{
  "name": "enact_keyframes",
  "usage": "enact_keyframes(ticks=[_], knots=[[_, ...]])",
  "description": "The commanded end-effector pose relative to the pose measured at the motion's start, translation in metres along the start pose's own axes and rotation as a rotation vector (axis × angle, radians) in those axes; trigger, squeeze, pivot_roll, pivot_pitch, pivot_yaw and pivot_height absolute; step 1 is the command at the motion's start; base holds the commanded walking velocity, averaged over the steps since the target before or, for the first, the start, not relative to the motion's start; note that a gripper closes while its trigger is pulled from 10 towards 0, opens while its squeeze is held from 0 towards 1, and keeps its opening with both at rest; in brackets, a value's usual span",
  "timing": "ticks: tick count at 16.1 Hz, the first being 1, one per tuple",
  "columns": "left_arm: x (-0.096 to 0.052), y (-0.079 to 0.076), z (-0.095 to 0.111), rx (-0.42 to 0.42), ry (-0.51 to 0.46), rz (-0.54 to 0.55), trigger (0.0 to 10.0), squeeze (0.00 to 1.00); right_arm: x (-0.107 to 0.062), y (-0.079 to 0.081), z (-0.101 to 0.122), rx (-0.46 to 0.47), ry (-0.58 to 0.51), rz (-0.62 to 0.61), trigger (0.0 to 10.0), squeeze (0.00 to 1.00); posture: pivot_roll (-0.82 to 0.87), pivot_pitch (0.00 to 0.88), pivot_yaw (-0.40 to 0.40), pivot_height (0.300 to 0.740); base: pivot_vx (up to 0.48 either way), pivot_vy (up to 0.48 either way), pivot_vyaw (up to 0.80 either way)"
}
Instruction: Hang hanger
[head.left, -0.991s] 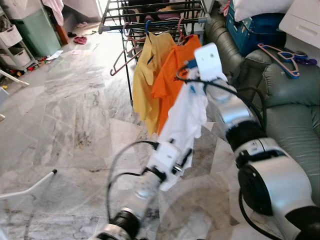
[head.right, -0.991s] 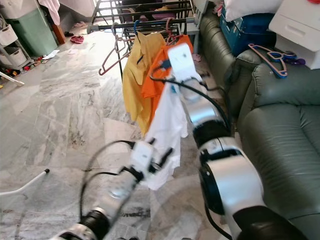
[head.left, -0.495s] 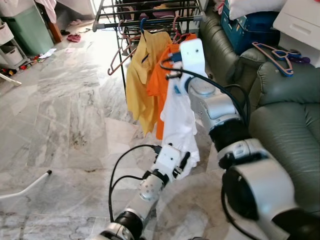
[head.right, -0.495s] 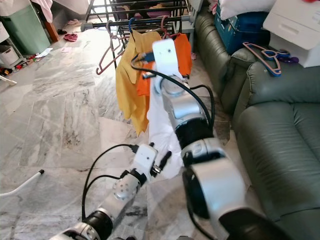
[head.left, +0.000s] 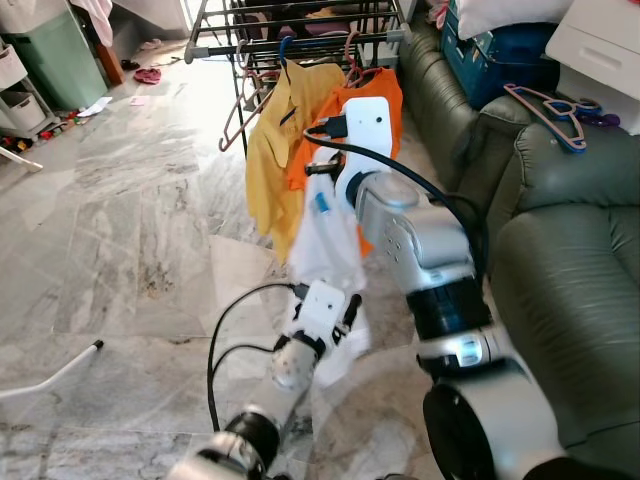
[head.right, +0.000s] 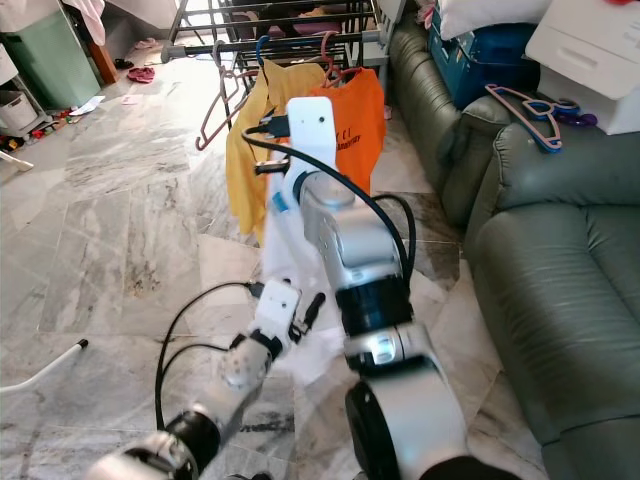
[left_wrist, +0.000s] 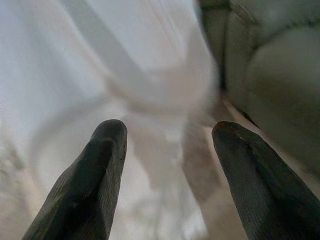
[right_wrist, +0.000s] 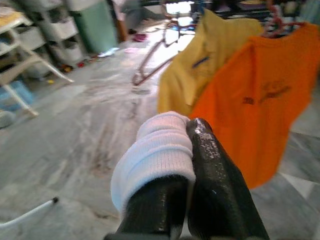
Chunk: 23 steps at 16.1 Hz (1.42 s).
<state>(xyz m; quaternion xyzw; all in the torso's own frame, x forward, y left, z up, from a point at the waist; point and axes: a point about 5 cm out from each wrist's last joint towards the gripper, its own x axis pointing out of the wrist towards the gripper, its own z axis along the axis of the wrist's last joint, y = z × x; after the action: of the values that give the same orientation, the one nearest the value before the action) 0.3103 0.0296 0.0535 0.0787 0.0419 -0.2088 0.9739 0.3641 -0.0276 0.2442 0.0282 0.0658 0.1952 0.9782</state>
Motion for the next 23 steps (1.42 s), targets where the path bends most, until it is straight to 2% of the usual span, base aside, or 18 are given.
enact_keyframes(ticks=[1, 2, 4, 6, 7, 8, 9, 10, 15, 19, 23], knots=[[0.014, -0.009, 0.025, -0.007, -0.061, 0.028, 10.0, 0.0, -0.013, 0.003, -0.001, -0.03, -0.04, 0.079, 10.0, 0.0, -0.29, 0.069, 0.06, 0.74, 0.0, 0.0, 0.0], [0.013, 0.0, 0.023, 0.009, -0.056, 0.066, 10.0, 0.0, -0.017, -0.001, -0.007, -0.044, -0.039, 0.083, 10.0, 0.0, -0.29, 0.067, 0.061, 0.74, 0.0, 0.0, 0.0], [0.009, 0.032, 0.017, 0.036, -0.042, 0.171, 10.0, 0.0, -0.026, -0.018, -0.026, -0.039, -0.013, 0.054, 10.0, 0.0, -0.28, 0.064, 0.065, 0.74, 0.0, 0.0, 0.0], [0.003, 0.06, 0.011, 0.047, -0.018, 0.252, 10.0, 0.0, -0.029, -0.026, -0.037, -0.01, 0.021, 0.007, 10.0, 0.0, -0.27, 0.062, 0.067, 0.74, 0.0, 0.0, 0.0], [0.003, 0.064, 0.011, 0.04, -0.016, 0.26, 10.0, 0.0, -0.029, -0.026, -0.037, -0.006, 0.022, -0.001, 10.0, 0.0, -0.26, 0.061, 0.068, 0.74, 0.0, 0.0, 0.0], [0.002, 0.069, 0.012, 0.029, -0.023, 0.263, 3.0, 0.0, -0.029, -0.027, -0.037, -0.014, 0.018, -0.012, 10.0, 0.0, -0.26, 0.062, 0.068, 0.74, 0.0, 0.0, 0.0], [0.002, 0.069, 0.013, 0.02, -0.033, 0.25, 0.5, 0.0, -0.029, -0.027, -0.037, -0.021, 0.018, -0.02, 10.0, 0.0, -0.26, 0.063, 0.068, 0.74, 0.0, 0.0, 0.0], [0.004, 0.063, 0.014, -0.023, -0.052, 0.189, 0.0, 0.0, -0.031, -0.031, -0.035, -0.025, 0.026, -0.043, 10.0, 0.0, -0.26, 0.062, 0.068, 0.74, 0.0, 0.0, 0.0], [0.0, 0.046, 0.006, -0.067, -0.045, 0.056, 0.0, 0.0, -0.034, -0.039, -0.031, -0.038, 0.004, -0.072, 10.0, 0.0, -0.25, 0.059, 0.071, 0.74, 0.0, 0.0, 0.0], [-0.008, 0.047, -0.008, -0.076, 0.009, -0.004, 0.0, 0.0, -0.033, -0.044, -0.024, -0.038, -0.017, -0.094, 10.0, 0.0, -0.24, 0.058, 0.076, 0.74, 0.0, 0.0, 0.0], [-0.01, 0.038, -0.013, -0.108, 0.026, -0.059, 0.0, 0.0, -0.033, -0.047, -0.019, -0.037, -0.03, -0.108, 10.0, 0.0, -0.25, 0.063, 0.077, 0.74, 0.0, 0.0, 0.0]])
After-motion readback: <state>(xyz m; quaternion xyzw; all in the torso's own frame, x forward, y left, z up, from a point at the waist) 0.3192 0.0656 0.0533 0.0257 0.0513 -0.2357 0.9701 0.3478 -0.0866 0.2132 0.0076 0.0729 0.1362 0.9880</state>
